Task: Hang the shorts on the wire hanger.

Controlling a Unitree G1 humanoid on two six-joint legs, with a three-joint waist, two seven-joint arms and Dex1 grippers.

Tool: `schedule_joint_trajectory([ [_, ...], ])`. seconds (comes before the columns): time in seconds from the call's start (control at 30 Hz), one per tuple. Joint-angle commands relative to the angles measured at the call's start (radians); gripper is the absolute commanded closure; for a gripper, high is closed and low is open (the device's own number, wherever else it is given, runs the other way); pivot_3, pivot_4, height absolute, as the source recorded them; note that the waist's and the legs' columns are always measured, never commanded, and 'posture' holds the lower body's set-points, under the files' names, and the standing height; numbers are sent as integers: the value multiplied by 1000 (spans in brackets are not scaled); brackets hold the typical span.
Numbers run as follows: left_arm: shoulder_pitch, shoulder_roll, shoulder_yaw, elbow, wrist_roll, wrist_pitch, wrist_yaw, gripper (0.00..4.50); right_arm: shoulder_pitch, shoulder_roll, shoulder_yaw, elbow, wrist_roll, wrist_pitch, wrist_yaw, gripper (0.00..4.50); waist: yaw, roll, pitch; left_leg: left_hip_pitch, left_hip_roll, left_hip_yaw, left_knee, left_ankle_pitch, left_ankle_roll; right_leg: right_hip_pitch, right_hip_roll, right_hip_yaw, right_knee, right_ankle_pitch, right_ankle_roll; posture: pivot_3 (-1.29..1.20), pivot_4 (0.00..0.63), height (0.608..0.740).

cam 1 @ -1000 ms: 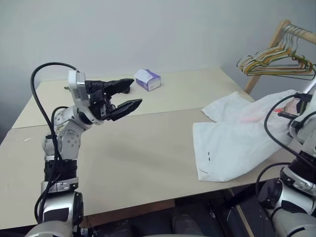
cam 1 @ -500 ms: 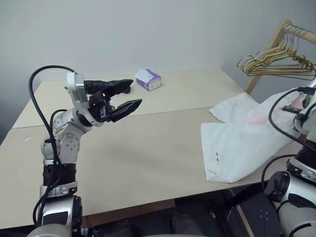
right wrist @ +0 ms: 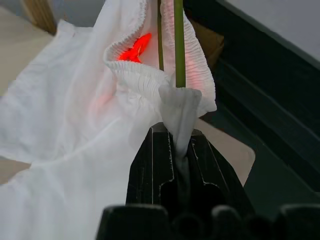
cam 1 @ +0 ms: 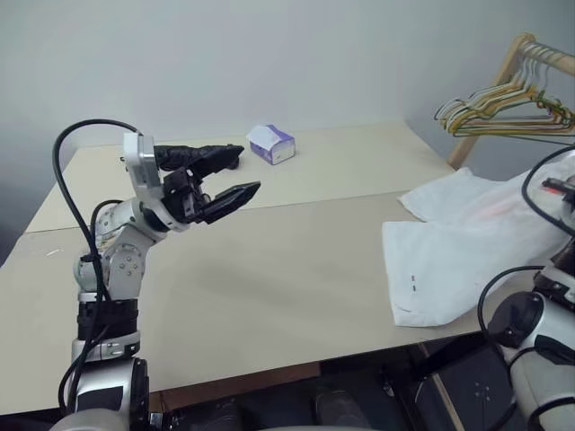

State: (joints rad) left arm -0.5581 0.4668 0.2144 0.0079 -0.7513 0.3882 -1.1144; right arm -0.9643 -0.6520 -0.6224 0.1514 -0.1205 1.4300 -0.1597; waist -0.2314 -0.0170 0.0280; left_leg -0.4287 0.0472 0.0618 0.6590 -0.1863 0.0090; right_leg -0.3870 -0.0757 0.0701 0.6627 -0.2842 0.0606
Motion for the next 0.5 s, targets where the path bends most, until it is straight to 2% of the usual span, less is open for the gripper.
schedule_joint_trajectory([
  [0.03, -33, 6, -1, -4, -9, -7, -11, 0, -113, -18, -85, 44, -22, -138, -122, 4490, -4, 2, 2, 0, 0, 0, 0, 0, 0, 0, 0, 0, 0, 0, 0, -229, 0, 740],
  [0.3, -17, -1, 6, -18, -20, -3, -8, 0, -217, -13, -227, 147, 7, -277, -294, 4490, -10, 6, 4, 0, 0, 0, -1, 0, 0, 0, 0, 1, 0, 0, 0, -229, 0, 740],
  [0.5, -24, -11, 2, -15, -18, -11, -11, 0, -250, -58, -352, 281, 59, -338, -378, 4490, -10, 8, 5, 0, 0, 0, -1, 0, 0, 0, 0, 1, 0, 0, 0, -230, 0, 740],
])
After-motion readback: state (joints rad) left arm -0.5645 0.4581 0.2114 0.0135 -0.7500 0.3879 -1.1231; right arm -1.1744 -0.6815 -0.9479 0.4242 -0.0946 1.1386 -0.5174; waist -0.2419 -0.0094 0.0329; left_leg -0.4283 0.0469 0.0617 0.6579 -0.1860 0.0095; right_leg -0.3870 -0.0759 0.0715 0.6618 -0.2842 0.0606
